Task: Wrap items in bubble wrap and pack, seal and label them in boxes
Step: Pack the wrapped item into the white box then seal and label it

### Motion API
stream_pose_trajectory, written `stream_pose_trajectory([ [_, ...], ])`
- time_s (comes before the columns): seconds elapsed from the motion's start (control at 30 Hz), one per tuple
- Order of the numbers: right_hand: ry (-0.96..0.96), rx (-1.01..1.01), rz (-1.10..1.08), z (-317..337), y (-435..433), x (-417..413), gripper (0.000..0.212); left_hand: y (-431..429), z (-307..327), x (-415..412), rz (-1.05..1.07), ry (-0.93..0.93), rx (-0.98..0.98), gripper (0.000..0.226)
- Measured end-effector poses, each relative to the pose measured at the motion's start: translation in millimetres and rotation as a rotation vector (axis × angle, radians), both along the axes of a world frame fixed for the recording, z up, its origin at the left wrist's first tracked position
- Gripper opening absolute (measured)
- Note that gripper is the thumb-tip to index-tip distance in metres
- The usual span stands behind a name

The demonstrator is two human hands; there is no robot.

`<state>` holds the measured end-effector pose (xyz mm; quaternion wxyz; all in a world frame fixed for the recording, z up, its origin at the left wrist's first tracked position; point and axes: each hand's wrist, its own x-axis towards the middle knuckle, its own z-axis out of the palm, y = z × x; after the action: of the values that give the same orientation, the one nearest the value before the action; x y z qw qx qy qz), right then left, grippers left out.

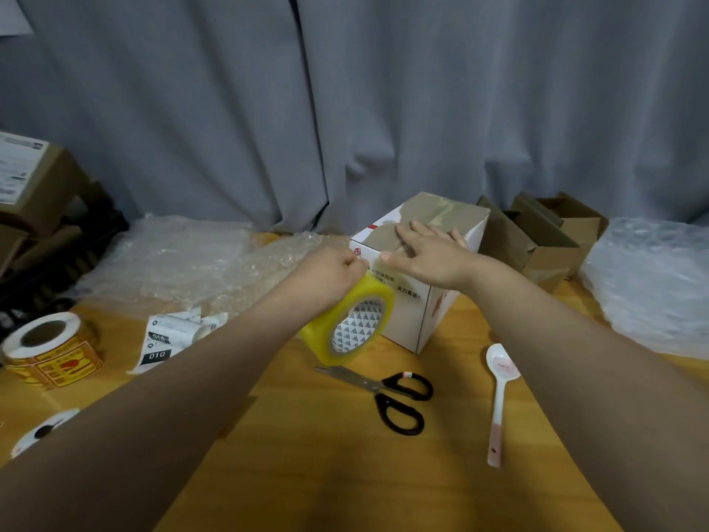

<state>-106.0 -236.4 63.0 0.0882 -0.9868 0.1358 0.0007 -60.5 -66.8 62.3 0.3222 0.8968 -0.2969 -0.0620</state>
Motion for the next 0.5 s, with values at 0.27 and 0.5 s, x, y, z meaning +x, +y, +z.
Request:
stream_pose_trajectory([
  [0.27,-0.025,-0.083,-0.045,-5,11,1,0.07,16,-11,-8,-0.031,0.027,0.275,0.028],
  [0.5,-0.078,-0.172,-0.11,-15,26,9,0.081,15,-12,-2,0.046,0.068,0.103,0.026],
])
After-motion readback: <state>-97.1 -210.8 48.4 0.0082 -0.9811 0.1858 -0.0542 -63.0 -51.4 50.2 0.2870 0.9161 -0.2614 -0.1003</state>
